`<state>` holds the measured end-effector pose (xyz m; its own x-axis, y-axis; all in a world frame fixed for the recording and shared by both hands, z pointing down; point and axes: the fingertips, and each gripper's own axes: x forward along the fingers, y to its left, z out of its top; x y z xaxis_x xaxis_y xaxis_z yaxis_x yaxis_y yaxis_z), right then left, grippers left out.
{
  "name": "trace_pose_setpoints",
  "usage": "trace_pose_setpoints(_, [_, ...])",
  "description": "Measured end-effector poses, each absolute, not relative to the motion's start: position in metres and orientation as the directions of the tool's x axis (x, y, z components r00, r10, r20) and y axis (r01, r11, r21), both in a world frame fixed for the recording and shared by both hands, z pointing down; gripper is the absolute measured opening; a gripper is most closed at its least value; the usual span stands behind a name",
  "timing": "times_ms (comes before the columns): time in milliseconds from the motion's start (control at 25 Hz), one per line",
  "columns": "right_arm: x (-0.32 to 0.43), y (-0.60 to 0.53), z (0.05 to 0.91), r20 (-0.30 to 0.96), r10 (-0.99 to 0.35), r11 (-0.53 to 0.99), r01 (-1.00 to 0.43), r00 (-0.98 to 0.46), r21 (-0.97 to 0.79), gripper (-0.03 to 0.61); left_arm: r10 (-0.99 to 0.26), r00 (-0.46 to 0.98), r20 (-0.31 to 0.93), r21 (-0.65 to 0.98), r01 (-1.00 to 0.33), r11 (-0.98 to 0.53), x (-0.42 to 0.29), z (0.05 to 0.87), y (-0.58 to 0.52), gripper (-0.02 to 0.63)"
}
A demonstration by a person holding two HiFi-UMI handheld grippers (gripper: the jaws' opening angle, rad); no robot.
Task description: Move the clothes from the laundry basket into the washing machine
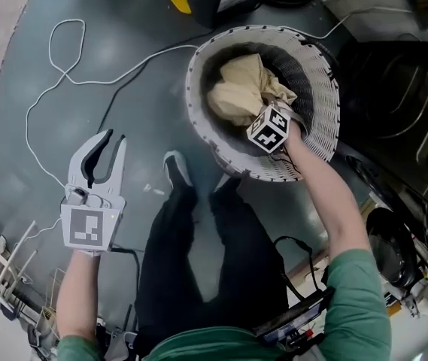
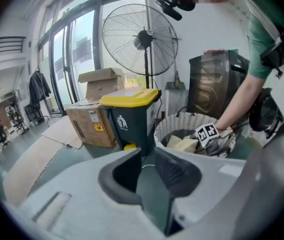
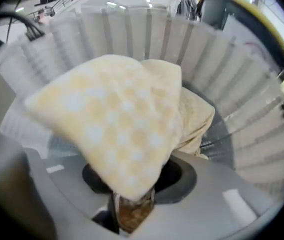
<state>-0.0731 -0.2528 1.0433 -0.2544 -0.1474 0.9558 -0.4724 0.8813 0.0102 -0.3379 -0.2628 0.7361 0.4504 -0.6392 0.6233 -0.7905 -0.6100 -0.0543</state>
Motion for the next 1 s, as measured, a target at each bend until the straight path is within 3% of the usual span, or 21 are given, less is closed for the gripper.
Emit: trace_pose_setpoints(1000, [-0.010, -0.177, 0.564, 0.796, -0.439, 0.674, -0.739, -0.418, -0.016, 0.156, -0.762, 0.462, 0.453, -0.085, -0.829, -0.553, -0.276, 0.377, -0.251, 0.080])
